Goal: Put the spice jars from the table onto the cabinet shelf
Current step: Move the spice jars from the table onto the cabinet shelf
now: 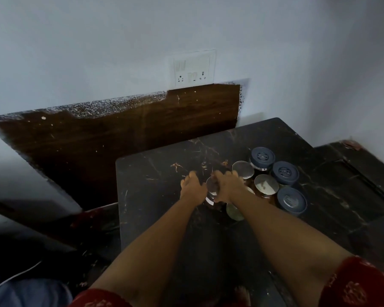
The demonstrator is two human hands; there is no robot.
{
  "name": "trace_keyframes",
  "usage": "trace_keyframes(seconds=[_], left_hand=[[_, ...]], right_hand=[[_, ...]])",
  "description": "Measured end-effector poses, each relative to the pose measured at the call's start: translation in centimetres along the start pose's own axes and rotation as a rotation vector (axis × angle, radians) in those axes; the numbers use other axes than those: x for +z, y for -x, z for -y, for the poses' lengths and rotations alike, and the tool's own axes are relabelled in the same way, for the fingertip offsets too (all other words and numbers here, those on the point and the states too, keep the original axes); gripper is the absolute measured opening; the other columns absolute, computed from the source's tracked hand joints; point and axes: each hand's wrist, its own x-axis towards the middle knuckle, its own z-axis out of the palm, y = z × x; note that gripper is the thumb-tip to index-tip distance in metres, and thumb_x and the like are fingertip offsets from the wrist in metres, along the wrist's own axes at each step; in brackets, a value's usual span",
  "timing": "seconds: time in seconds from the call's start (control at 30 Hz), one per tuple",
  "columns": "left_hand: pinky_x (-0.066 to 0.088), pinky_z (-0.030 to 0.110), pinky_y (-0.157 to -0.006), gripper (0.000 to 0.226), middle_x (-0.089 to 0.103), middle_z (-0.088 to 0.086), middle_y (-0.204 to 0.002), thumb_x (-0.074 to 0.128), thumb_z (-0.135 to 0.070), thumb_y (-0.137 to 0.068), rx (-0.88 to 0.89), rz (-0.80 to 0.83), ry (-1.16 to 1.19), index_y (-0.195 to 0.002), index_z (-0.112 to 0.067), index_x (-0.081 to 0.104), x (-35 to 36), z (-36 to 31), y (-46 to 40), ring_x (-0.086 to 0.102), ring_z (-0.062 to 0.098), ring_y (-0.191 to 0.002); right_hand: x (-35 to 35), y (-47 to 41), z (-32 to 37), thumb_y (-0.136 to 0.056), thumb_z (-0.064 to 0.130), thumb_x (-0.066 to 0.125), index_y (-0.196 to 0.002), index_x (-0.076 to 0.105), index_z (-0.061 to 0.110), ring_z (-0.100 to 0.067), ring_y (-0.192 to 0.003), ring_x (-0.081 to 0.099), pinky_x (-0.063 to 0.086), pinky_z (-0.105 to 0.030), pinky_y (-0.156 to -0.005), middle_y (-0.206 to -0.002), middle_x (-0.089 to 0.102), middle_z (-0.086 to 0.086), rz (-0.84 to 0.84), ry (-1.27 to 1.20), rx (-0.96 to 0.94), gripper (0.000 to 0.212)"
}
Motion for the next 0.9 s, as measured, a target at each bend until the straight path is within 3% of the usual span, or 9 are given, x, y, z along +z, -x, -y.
trace_keyframes(seconds=[0.13, 0.23, 0.33, 0.43, 0.53, 0.6, 0.77, 0.9], left_hand=[[0.045, 0.043, -0.101, 0.041, 0.058, 0.009, -0.126, 0.046, -0.034, -0.095, -0.157, 0.013, 0.16, -0.131, -0.016, 0.047, -0.1, 1.9, -0.4, 0.054, 0.032, -0.119], [0.047, 0.041, -0.1, 0.045, 0.06, 0.014, -0.127, 0.041, -0.04, -0.099, -0.356, 0.027, 0.524, -0.125, -0.007, 0.056, -0.4, 2.6, -0.7, 0.057, 0.033, -0.116], [0.044, 0.044, -0.098, 0.044, 0.063, 0.01, -0.111, 0.038, -0.049, -0.099, -0.522, 0.153, 0.932, -0.11, -0.013, 0.058, -1.2, 2.5, 0.6, 0.059, 0.029, -0.107], [0.046, 0.047, -0.102, 0.044, 0.063, 0.014, -0.116, 0.041, -0.052, -0.096, -0.564, 0.283, 1.188, -0.107, -0.015, 0.061, -1.9, 2.5, 1.4, 0.059, 0.033, -0.112], [0.052, 0.041, -0.095, 0.047, 0.066, 0.016, -0.119, 0.043, -0.048, -0.095, -0.49, 0.322, 1.249, -0.119, -0.013, 0.062, -2.0, 1.8, 2.0, 0.062, 0.031, -0.112], [0.055, 0.038, -0.086, 0.046, 0.068, 0.016, -0.117, 0.047, -0.047, -0.094, -0.43, 0.346, 1.252, -0.12, -0.012, 0.062, -2.0, 1.0, 2.6, 0.065, 0.029, -0.108], [0.056, 0.034, -0.076, 0.047, 0.067, 0.014, -0.119, 0.053, -0.048, -0.091, -0.348, 0.394, 1.233, -0.123, -0.015, 0.061, -2.6, -1.7, 3.5, 0.065, 0.026, -0.108], [0.052, 0.034, -0.086, 0.049, 0.067, 0.01, -0.12, 0.055, -0.054, -0.088, -0.263, 0.364, 1.142, -0.121, -0.018, 0.062, -3.1, -4.9, 3.8, 0.063, 0.023, -0.11]], right_hand=[[-1.1, -0.1, -0.2, -0.069, 0.053, 0.076, -0.135, 0.04, 0.038, -0.033, -0.126, 0.035, 0.038, -0.044, -0.103, -0.132, 0.042, -0.011, -0.102, -0.23, 0.002, 0.077], [-1.8, -0.1, 0.9, -0.07, 0.061, 0.073, -0.139, 0.043, 0.04, -0.035, -0.13, 0.034, 0.038, -0.046, -0.106, -0.135, 0.039, -0.013, -0.153, -0.523, 0.078, 0.078], [-2.0, 0.3, 2.5, -0.058, 0.066, 0.074, -0.133, 0.048, 0.043, -0.029, -0.123, 0.045, 0.047, -0.049, -0.1, -0.135, 0.04, -0.005, -0.126, -0.946, 0.137, 0.083], [-1.7, 0.4, 2.7, -0.053, 0.059, 0.082, -0.136, 0.035, 0.04, -0.026, -0.115, 0.054, 0.051, -0.048, -0.094, -0.135, 0.047, 0.001, -0.146, -1.265, 0.224, 0.097], [-1.4, 0.5, 1.9, -0.069, 0.039, 0.082, -0.142, 0.029, 0.025, -0.025, -0.102, 0.061, 0.055, -0.039, -0.081, -0.128, 0.052, -0.009, -0.124, -1.613, 0.322, 0.091], [-1.5, 0.9, 1.3, -0.066, 0.044, 0.083, -0.141, 0.038, 0.015, -0.026, -0.1, 0.066, 0.057, -0.036, -0.073, -0.122, 0.062, -0.01, -0.072, -1.771, 0.365, 0.092], [-3.0, 1.9, 0.3, -0.084, 0.052, 0.066, -0.119, 0.061, 0.011, -0.029, -0.102, 0.067, 0.055, -0.039, -0.085, -0.113, 0.069, -0.015, -0.004, -1.971, 0.321, 0.054], [-4.6, 1.7, 0.9, -0.079, 0.074, 0.053, -0.126, 0.058, 0.014, -0.037, -0.106, 0.065, 0.054, -0.047, -0.087, -0.118, 0.066, -0.021, 0.075, -2.138, 0.308, 0.077]])
